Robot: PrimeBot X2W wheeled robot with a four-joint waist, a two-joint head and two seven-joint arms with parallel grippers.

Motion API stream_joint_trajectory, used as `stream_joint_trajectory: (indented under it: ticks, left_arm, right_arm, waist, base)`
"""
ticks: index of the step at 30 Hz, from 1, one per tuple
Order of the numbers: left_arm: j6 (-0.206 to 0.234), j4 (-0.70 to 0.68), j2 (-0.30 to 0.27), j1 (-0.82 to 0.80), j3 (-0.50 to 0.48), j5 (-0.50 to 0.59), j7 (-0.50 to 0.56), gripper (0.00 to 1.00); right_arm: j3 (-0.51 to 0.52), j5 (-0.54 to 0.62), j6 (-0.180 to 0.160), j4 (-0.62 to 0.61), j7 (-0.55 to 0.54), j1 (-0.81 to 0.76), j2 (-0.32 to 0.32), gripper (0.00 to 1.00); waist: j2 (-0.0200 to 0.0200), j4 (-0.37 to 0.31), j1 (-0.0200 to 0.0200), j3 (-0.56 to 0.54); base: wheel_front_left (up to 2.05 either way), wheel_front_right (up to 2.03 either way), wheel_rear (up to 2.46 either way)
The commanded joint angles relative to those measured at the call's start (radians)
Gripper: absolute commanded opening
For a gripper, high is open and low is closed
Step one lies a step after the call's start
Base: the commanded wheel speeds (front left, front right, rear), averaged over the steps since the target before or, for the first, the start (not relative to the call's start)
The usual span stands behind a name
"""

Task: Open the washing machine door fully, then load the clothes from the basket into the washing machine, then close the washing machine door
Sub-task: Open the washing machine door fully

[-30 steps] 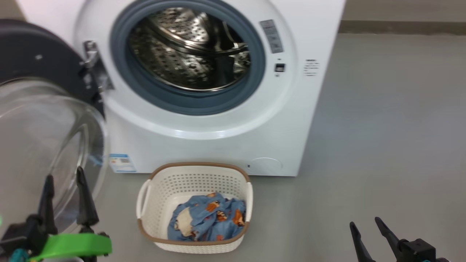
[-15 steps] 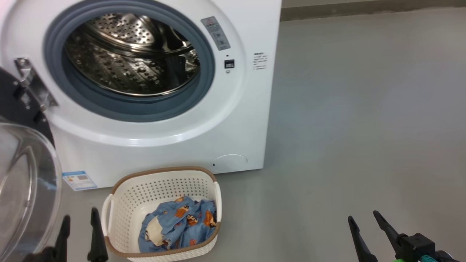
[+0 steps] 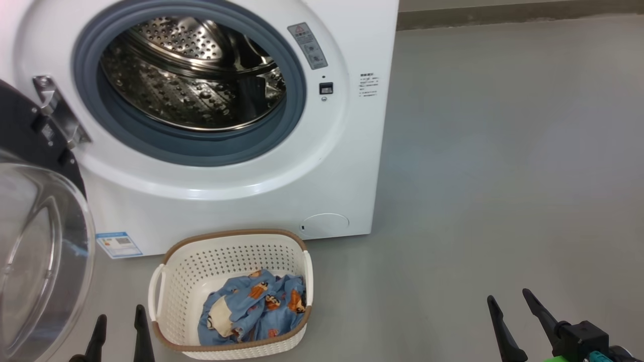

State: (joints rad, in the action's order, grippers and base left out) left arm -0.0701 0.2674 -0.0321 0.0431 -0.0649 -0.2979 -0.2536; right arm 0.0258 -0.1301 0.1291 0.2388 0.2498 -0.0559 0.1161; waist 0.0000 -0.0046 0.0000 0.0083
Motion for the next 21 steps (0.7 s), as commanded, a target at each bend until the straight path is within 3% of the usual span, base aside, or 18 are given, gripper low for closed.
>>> stream_joint_trajectory:
  ticks: [1, 21]
  left_arm:
    - [0.01, -0.019, -0.018, -0.014, -0.029, -0.001, -0.008, 1.0]
    - [0.032, -0.011, -0.018, -0.001, -0.024, -0.002, -0.008, 1.0]
  right_arm:
    - [-0.016, -0.001, 0.002, -0.024, 0.012, 0.037, 0.006, 1.0]
    - [-0.016, -0.002, 0.002, -0.021, 0.012, 0.038, 0.007, 1.0]
  waist:
    - [0.0, 0.014, 0.0, -0.003]
    - [0.0, 0.096, 0.0, -0.013]
  base:
    - [0.0, 0.0, 0.0]
    - [0.0, 0.0, 0.0]
